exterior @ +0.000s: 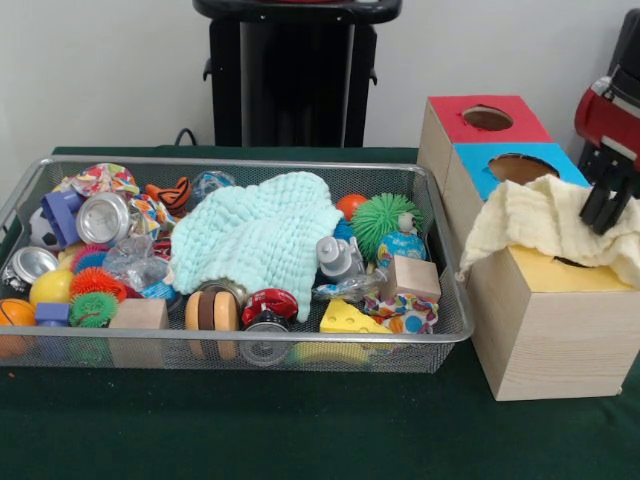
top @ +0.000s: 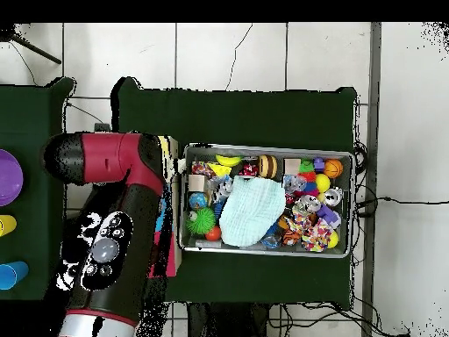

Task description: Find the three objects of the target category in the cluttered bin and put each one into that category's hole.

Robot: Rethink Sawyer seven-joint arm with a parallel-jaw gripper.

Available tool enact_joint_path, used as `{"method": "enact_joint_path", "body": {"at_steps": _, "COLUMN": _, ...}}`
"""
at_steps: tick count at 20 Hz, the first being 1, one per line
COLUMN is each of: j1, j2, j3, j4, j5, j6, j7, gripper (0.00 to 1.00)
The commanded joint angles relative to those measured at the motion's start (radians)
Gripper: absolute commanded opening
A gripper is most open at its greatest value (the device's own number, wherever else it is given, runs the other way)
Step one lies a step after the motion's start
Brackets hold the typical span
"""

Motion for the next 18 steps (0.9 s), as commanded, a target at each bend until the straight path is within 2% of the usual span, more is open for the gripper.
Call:
{"method": "enact_joint_path", "body": {"at_steps": 1, "j1": -0.067, "j2": 0.056, "j3": 0.111, "j4": 0.173, "j5": -0.014, "j6": -0.150, "j7": 0.081, "gripper": 0.00}}
{"method": "enact_joint_path", "body": {"at_steps": 6, "j1": -0.091, "j2": 0.081, "j3": 0.105, "j4": 0.149, "j5": -0.024, "j6": -0.177, "j7": 0.065, "gripper": 0.00}}
{"method": "enact_joint_path", "body": {"at_steps": 9, "j1": -0.106, "j2": 0.101, "j3": 0.074, "j4": 0.130, "j5": -0.066, "j6": -0.214, "j7": 0.031, "gripper": 0.00}}
{"method": "enact_joint_path", "body": {"at_steps": 13, "j1": -0.156, "j2": 0.079, "j3": 0.109, "j4": 0.150, "j5": -0.101, "j6": -0.256, "j7": -0.070, "gripper": 0.00}}
{"method": "enact_joint_path", "body": {"at_steps": 15, "j1": -0.171, "j2": 0.068, "j3": 0.125, "j4": 0.155, "j5": -0.105, "j6": -0.245, "j7": -0.093, "gripper": 0.00}}
{"method": "enact_joint_path", "body": {"at_steps": 18, "j1": -0.170, "j2": 0.065, "j3": 0.135, "j4": 0.149, "j5": -0.109, "j6": -0.219, "j7": -0.078, "gripper": 0.00}}
